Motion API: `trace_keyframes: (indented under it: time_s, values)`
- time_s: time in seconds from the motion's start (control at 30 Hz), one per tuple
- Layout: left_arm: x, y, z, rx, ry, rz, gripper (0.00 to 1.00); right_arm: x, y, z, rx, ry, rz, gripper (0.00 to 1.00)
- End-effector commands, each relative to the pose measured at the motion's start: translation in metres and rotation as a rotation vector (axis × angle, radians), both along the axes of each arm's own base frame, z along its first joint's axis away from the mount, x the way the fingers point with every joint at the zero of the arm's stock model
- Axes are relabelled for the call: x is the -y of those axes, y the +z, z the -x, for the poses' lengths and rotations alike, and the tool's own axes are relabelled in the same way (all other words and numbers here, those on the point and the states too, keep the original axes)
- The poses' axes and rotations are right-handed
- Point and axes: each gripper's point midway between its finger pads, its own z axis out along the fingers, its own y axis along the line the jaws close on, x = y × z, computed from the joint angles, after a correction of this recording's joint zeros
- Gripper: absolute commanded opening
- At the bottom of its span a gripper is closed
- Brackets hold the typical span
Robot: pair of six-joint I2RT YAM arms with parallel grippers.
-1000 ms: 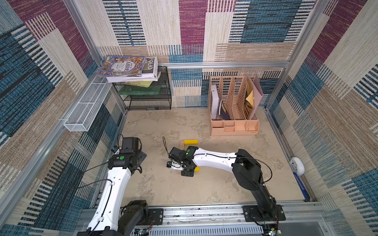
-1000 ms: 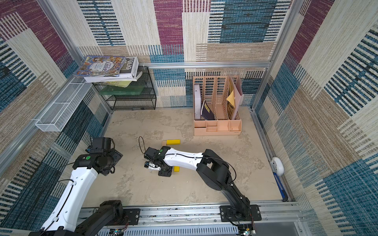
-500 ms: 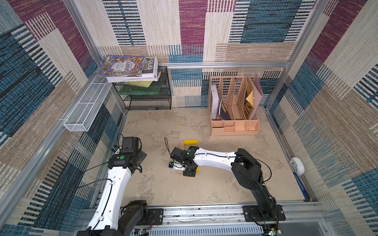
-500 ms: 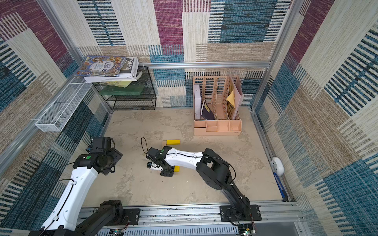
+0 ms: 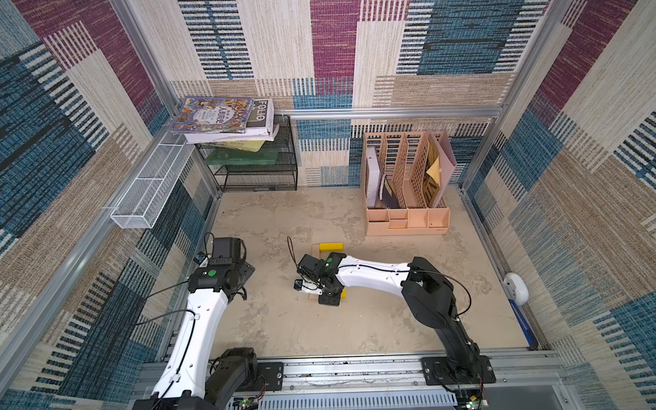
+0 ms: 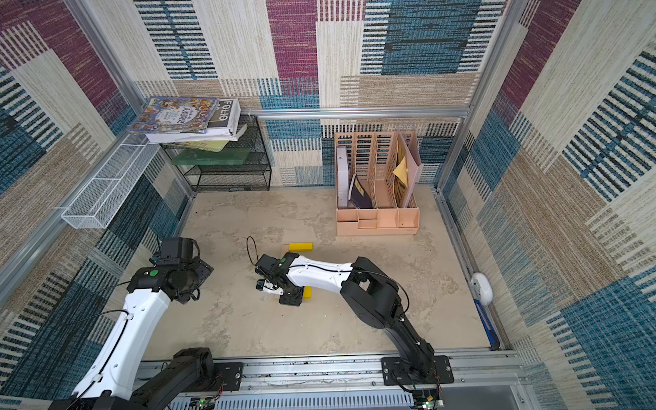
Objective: Assemble the number 6 with building blocks
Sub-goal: Assemble the building block at the center of the board.
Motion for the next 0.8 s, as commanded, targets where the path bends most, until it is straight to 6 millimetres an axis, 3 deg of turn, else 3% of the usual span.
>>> trace_keyframes:
  time_s: [0.0,0.3,0.77]
  values:
    - [-0.0002,0.0014,-0.0027,0.01,-0.01,-0.008,0.77,0.0065,-0.0012,-0.0023,0.009,-0.011,0.025,0.36]
    - [-0.0003,0.0017,-0.0033,0.012,-0.012,-0.009,0.78,0.0106,-0.0013,-0.0054,0.029,-0.014,0.042,0.43]
    - [-0.0001,0.0025,-0.0037,0.015,-0.013,-0.009,0.77,0.0094,0.0002,-0.0056,0.029,-0.018,0.038,0.37]
